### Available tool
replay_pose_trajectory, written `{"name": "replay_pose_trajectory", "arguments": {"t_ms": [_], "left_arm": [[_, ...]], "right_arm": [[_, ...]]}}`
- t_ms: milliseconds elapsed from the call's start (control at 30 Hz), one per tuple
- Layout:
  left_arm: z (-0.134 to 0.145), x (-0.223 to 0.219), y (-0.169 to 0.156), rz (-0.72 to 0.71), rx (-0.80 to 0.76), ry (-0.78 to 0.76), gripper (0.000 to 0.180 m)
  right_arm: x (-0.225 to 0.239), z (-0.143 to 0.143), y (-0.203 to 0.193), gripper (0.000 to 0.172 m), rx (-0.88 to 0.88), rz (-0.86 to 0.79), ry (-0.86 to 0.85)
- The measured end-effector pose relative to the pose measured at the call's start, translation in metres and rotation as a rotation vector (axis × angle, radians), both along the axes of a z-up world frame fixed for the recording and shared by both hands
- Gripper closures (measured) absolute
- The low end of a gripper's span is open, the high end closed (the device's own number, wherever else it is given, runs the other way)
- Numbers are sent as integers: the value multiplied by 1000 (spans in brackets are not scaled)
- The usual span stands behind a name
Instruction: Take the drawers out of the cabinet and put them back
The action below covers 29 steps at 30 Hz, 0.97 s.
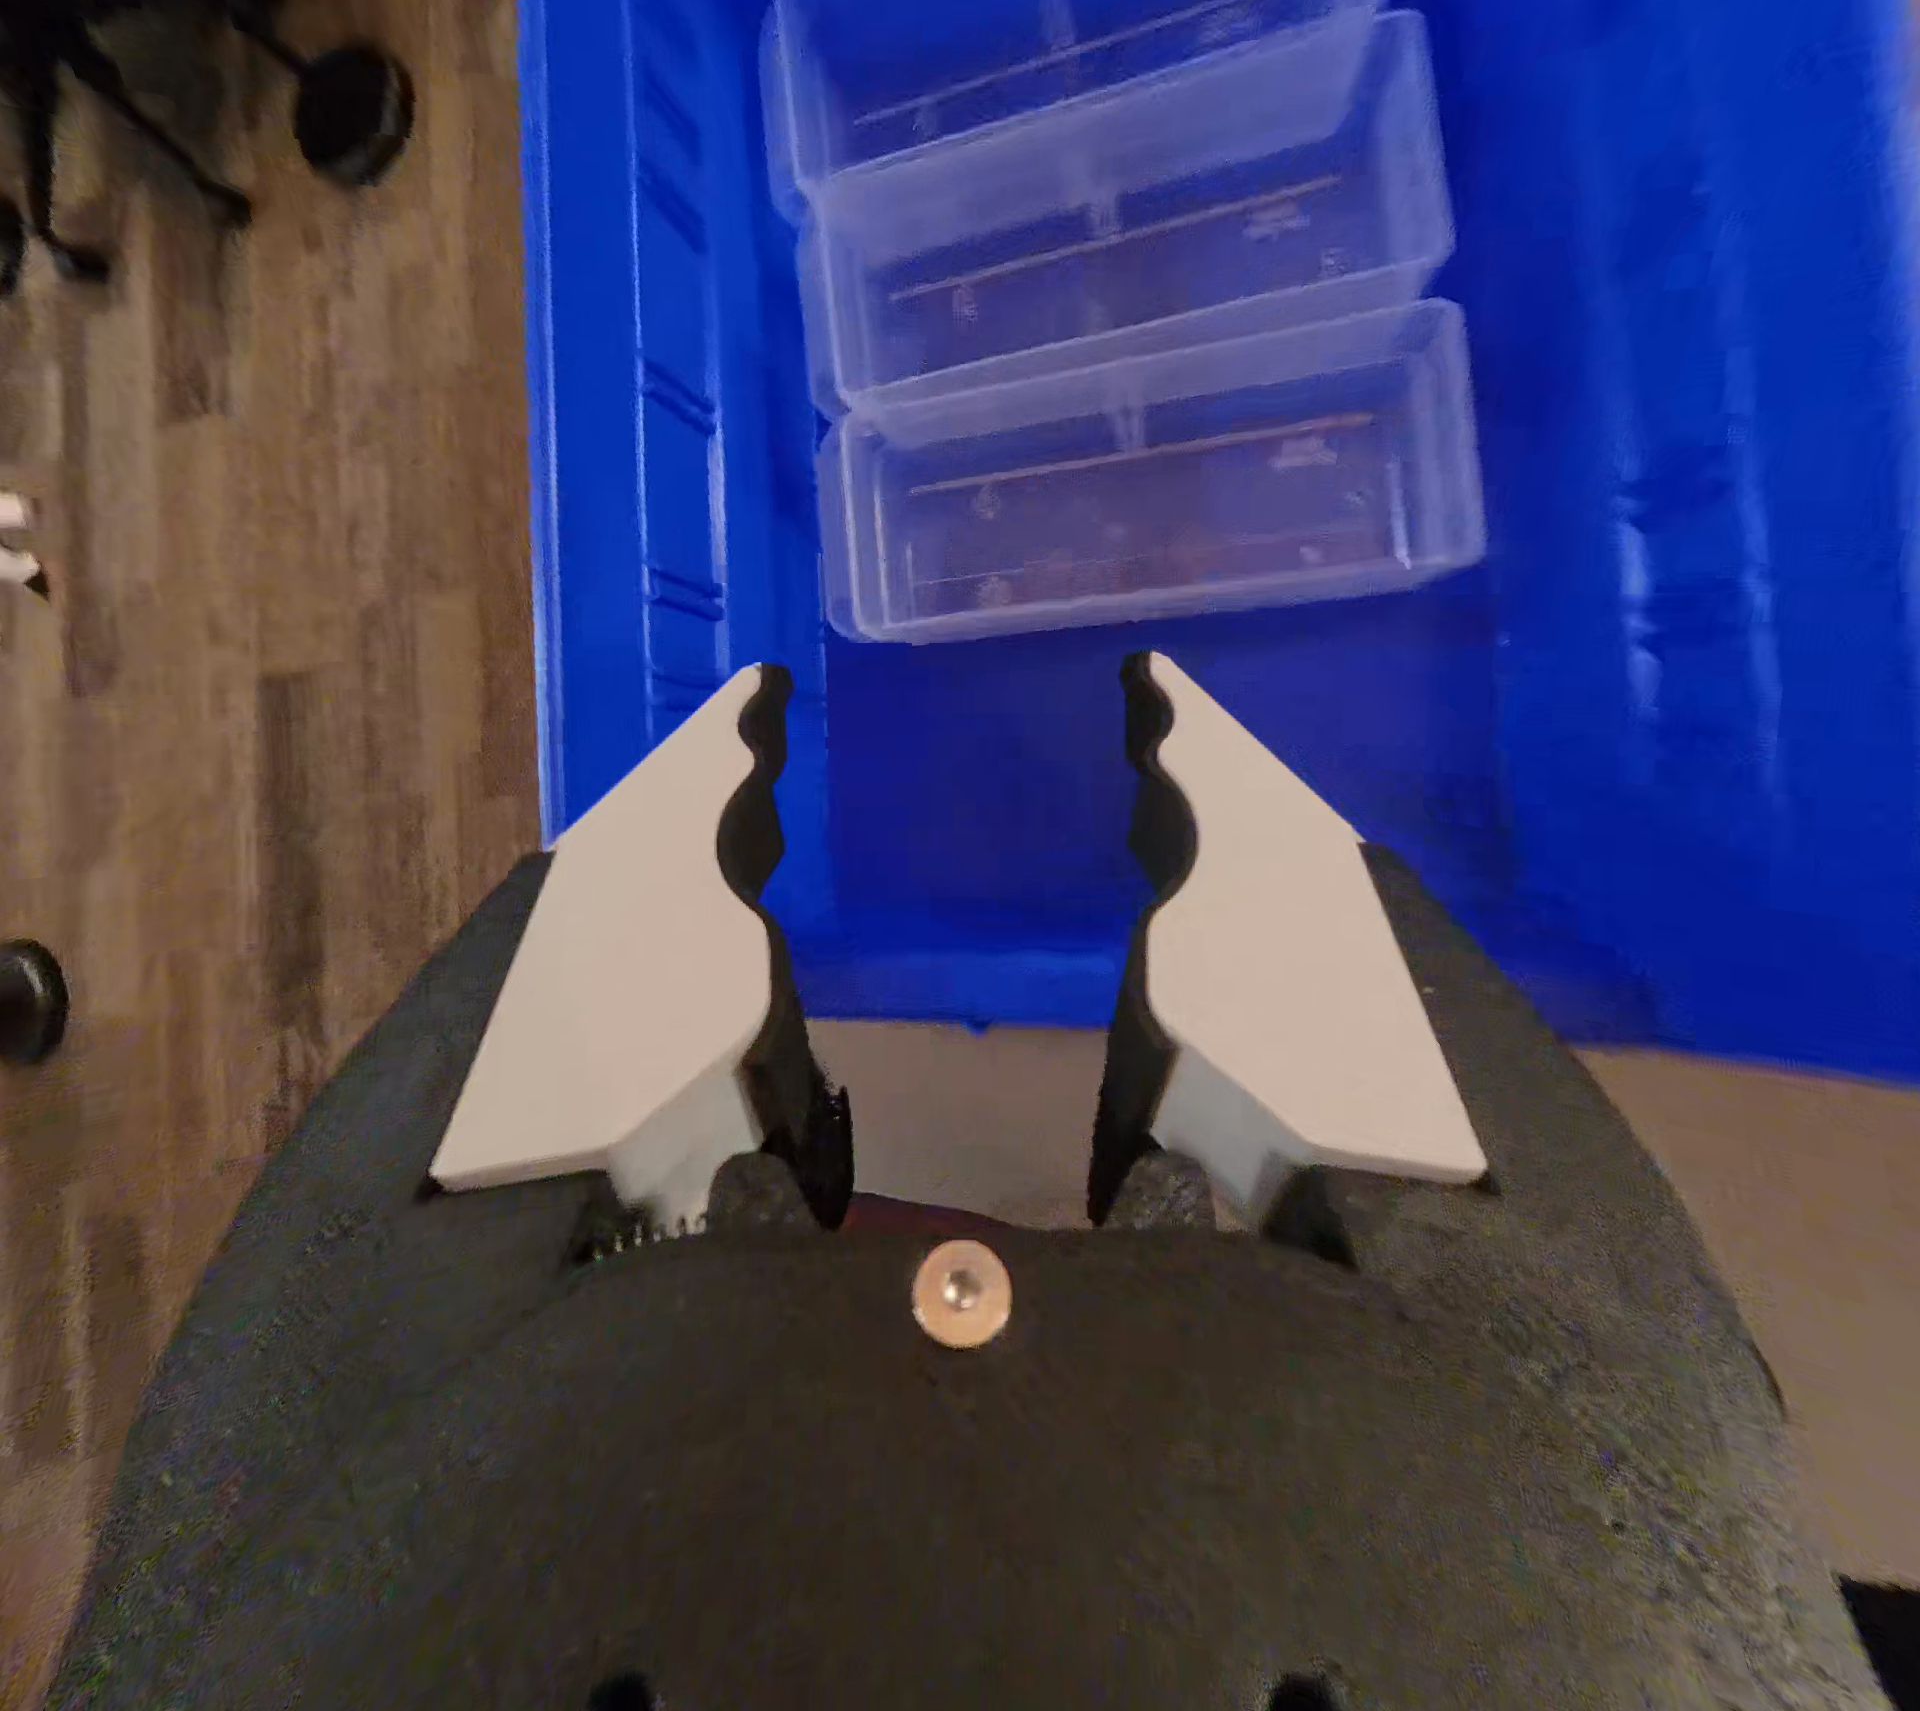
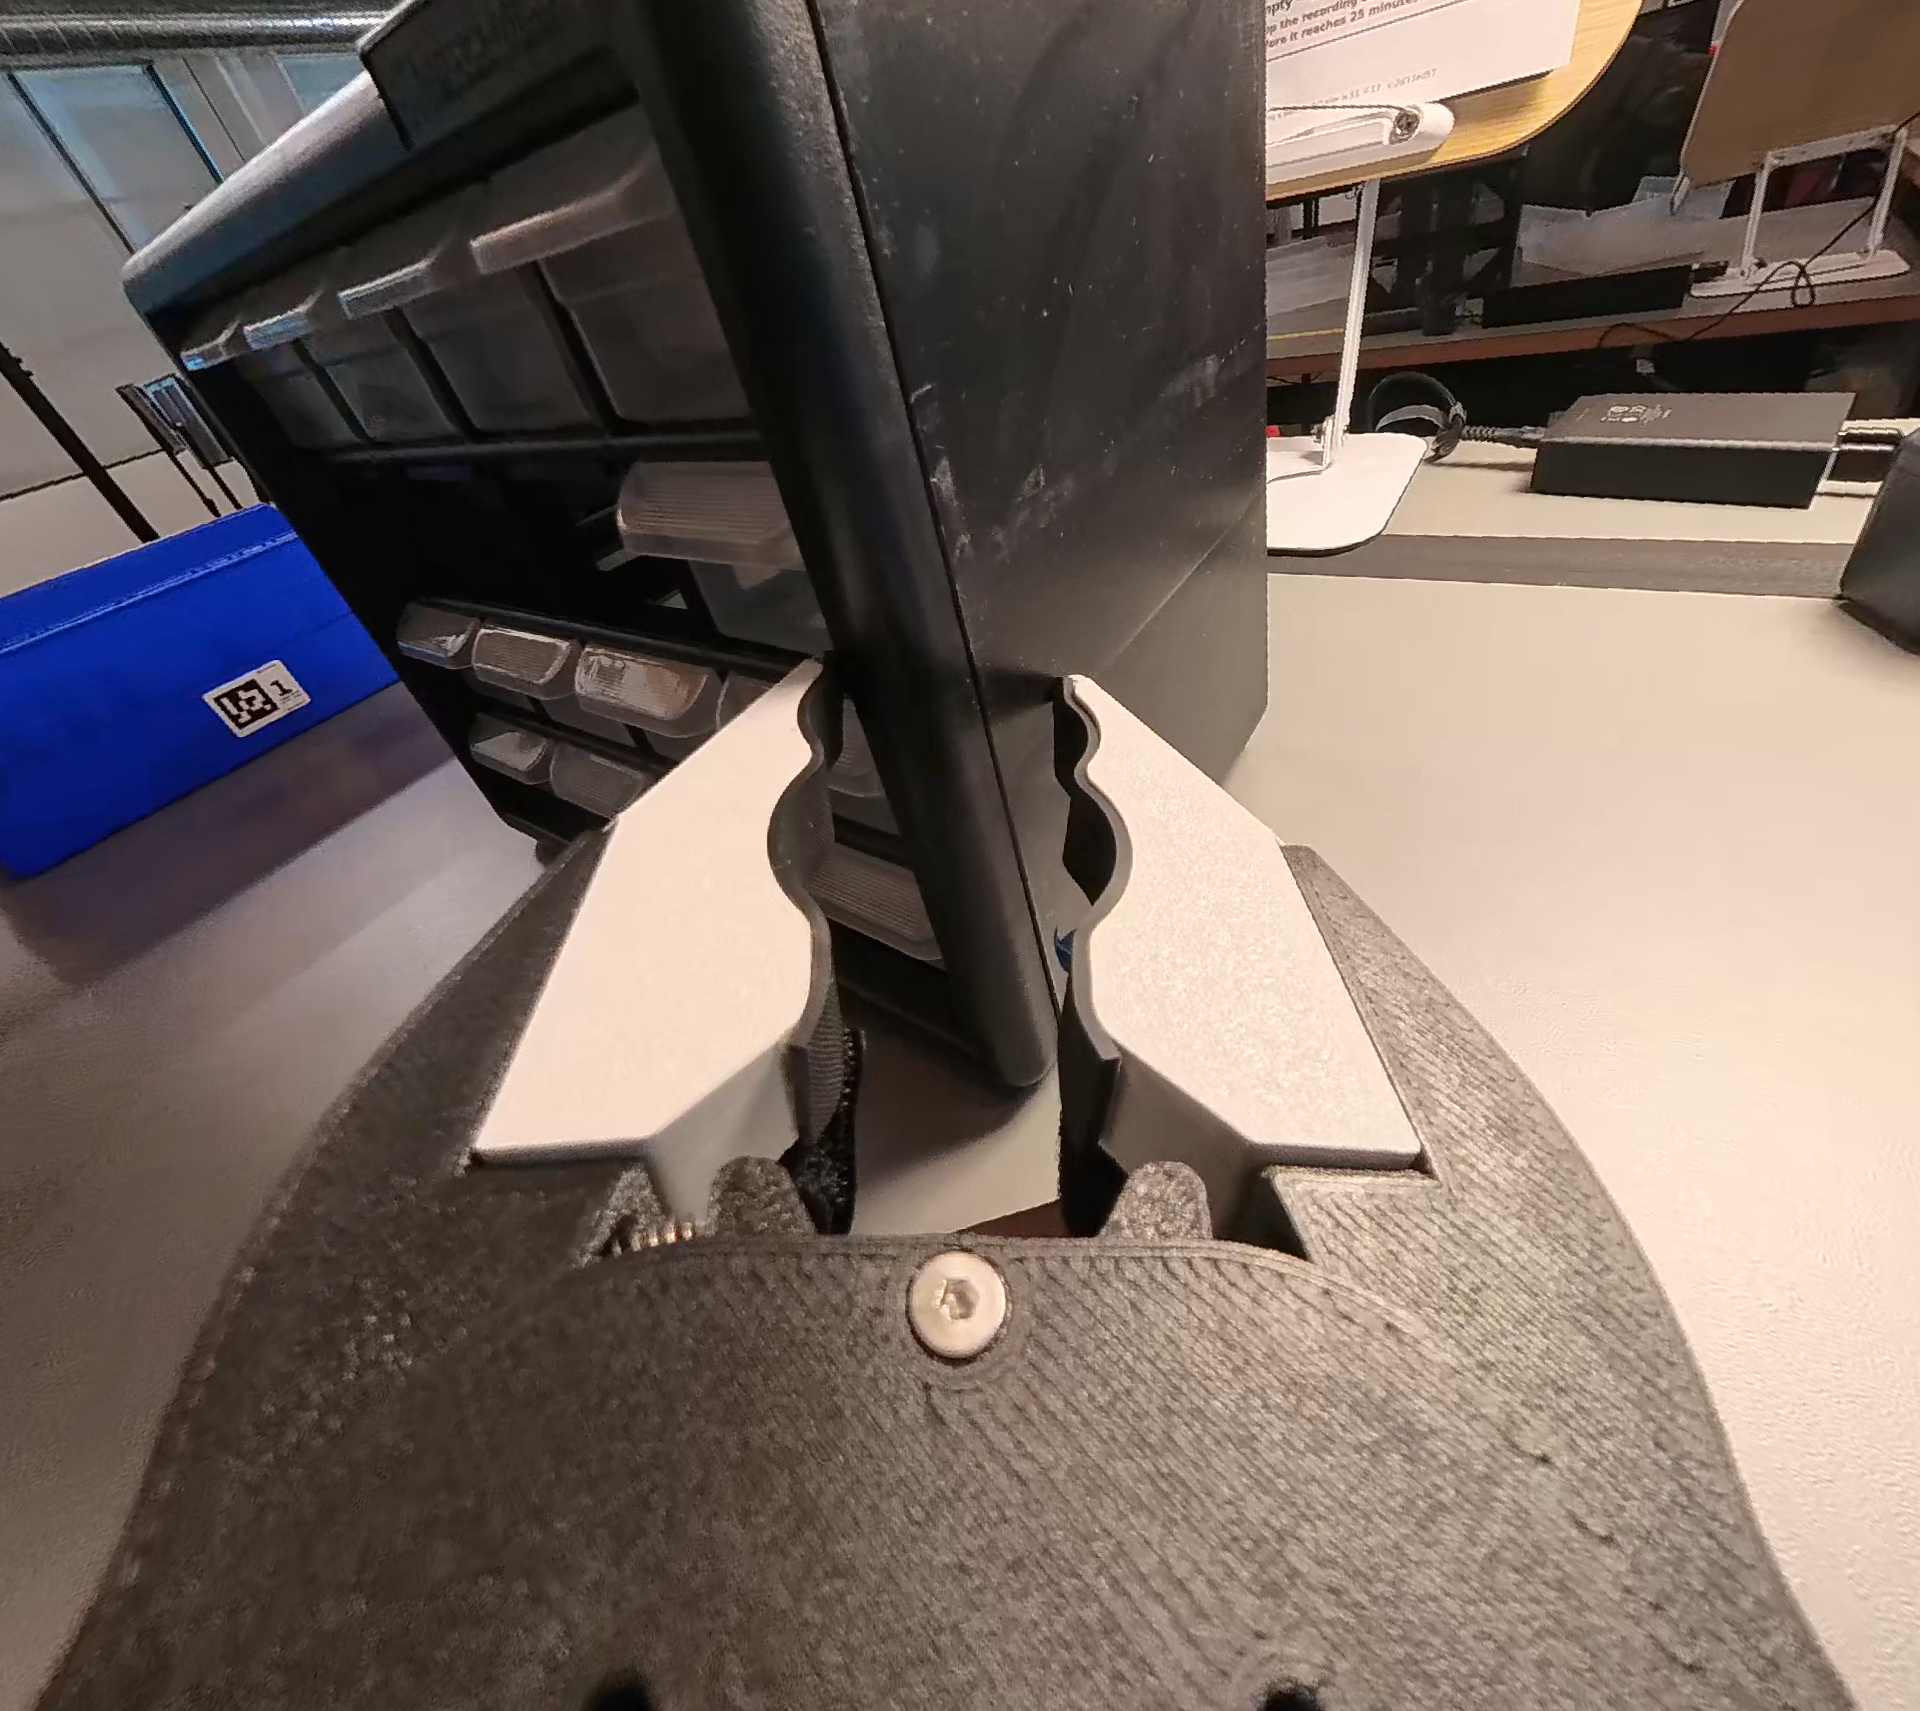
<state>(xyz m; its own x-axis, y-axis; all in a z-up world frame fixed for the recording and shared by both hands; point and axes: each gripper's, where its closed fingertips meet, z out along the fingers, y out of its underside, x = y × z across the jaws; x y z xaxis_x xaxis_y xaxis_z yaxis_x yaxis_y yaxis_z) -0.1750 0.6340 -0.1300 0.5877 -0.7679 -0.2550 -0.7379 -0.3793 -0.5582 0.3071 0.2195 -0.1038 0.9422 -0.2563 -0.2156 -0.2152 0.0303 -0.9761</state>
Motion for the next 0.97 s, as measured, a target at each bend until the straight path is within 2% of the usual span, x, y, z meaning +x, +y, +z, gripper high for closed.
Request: {"name": "replay_pose_trajectory", "arguments": {"t_ms": [33, 133, 233, 400, 433, 500, 600, 733, 867, 933, 967], "left_arm": [[-7, 2, 11, 28, -25, 2, 115], [-18, 10, 37, 109, -70, -23, 123], [-30, 6, 61, 203, -64, 45, 132], [-64, 2, 67, 208, -110, 213, 148], [-67, 0, 67, 198, -99, 243, 160], [-62, 0, 69, 185, -52, 266, 160], [-29, -4, 67, 168, 83, 306, 164], [56, -7, 58, 181, 315, 268, 167], [139, 15, 30, 107, 450, 70, 167], [166, 38, 4, 25, 464, -34, 167], [171, 53, -14, -33, 440, -80, 167]], "right_arm": [[0, 0, 0, 130, 1, 0, 0], [0, 0, 0, 130, 2, 0, -2], [1, 0, 0, 130, 1, 4, -2], [1, 0, 0, 129, 0, 16, -5], [1, 0, 0, 129, -1, 18, -4], [1, 0, 0, 129, -4, 22, -6], [1, 0, 0, 129, -4, 27, -5], [1, 0, 0, 129, -6, 29, -6], [0, 0, 0, 129, -8, 33, -4], [0, 0, 0, 129, -8, 34, -5], [0, 0, 0, 129, -7, 34, -5]]}}
